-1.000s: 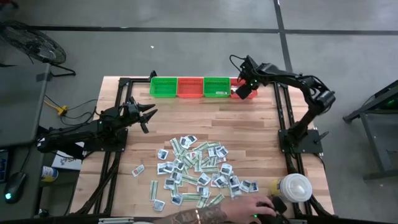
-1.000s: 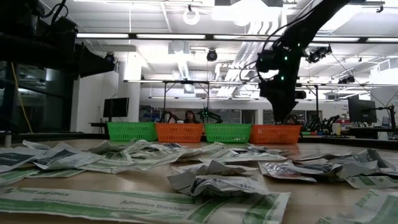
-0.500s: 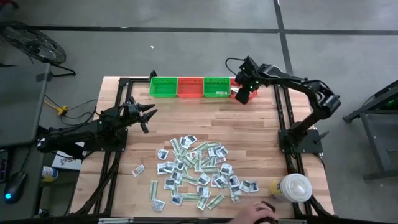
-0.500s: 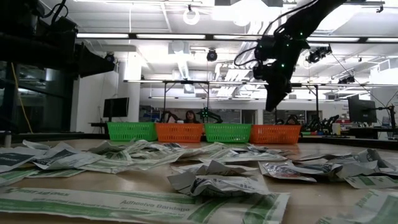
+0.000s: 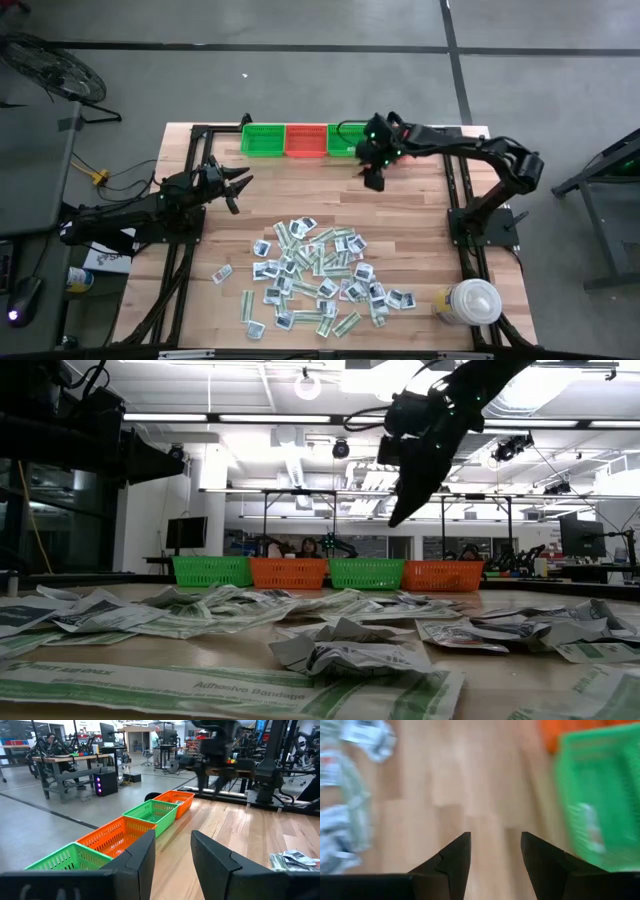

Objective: Pick & Place First Aid Supplies
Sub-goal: Put the green bandage pack in the right orange bin

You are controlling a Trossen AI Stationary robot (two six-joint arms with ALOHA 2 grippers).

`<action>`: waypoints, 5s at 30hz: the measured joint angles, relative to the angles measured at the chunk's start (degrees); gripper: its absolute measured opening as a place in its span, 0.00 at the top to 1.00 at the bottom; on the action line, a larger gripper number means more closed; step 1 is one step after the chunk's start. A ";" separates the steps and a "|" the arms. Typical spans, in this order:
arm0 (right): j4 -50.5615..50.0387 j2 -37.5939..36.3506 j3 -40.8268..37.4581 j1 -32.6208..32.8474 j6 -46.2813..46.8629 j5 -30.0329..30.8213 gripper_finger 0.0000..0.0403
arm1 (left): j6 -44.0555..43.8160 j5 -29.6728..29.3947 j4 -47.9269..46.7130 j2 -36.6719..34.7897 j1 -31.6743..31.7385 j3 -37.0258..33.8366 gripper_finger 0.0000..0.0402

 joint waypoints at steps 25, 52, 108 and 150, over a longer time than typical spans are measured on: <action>32.38 -9.22 -24.61 18.25 27.75 2.58 0.59 | 0.00 0.00 0.02 0.00 0.02 -0.02 0.70; 37.34 -1.61 -24.59 25.22 34.68 7.10 0.59 | 0.00 0.00 0.00 -0.01 0.02 -0.02 0.70; 34.83 4.18 -24.67 25.73 24.21 4.21 1.00 | 0.00 0.00 0.02 -0.01 0.01 0.00 0.70; 2.73 -15.16 -7.24 -6.47 9.32 22.11 1.00 | 0.00 0.00 0.02 0.00 0.02 -0.02 0.70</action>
